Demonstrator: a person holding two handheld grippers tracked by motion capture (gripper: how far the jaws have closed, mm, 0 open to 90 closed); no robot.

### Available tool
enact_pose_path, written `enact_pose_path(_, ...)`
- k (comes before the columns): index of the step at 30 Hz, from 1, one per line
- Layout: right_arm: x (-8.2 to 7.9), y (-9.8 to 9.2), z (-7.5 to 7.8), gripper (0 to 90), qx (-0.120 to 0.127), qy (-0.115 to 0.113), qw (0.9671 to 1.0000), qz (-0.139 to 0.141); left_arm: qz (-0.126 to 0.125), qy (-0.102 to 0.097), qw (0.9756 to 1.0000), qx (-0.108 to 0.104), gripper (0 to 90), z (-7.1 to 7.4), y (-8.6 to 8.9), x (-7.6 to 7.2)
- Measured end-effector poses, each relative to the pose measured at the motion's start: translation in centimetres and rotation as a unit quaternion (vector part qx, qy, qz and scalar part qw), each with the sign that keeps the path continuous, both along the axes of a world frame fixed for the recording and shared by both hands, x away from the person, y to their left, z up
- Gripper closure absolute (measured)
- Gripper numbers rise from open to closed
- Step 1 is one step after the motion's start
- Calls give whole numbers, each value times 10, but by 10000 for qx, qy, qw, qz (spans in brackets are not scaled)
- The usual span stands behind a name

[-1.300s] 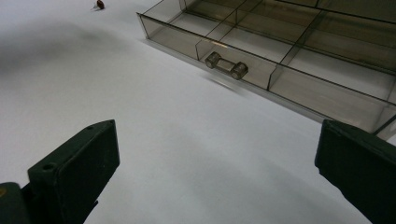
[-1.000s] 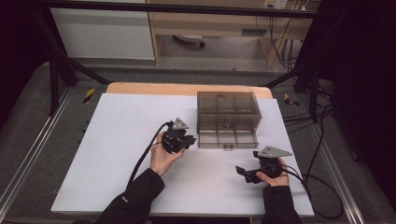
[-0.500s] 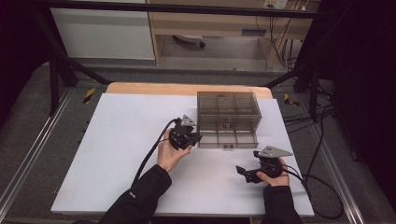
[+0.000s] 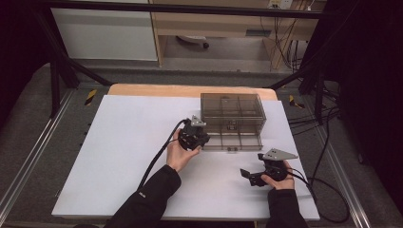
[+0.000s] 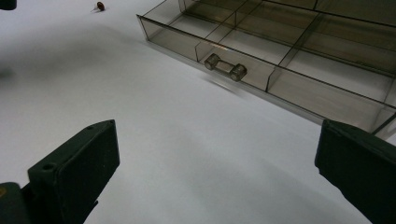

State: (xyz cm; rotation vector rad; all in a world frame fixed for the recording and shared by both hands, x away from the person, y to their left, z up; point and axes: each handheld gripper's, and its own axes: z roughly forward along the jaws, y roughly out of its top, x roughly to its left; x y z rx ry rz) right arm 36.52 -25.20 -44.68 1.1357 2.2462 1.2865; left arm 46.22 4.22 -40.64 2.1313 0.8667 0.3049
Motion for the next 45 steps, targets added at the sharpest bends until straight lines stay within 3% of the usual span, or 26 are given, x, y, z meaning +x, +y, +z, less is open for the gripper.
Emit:
enact_pose_path(23,0,0,0,6,0,-2,10000,2,-20,24,10000,72,795,-19,-10,10)
enact_pose_path(30,0,0,0,6,-4,-7,10000,3,-14,0,10000,67,783,-19,-11,10)
enact_pose_path(38,0,0,-1,6,-6,-6,10000,6,-46,-92,9999,-71,648,-7,-5,5)
enact_pose_path(45,0,0,0,6,-7,-5,10000,-2,-8,-164,9998,-149,456,6,9,0)
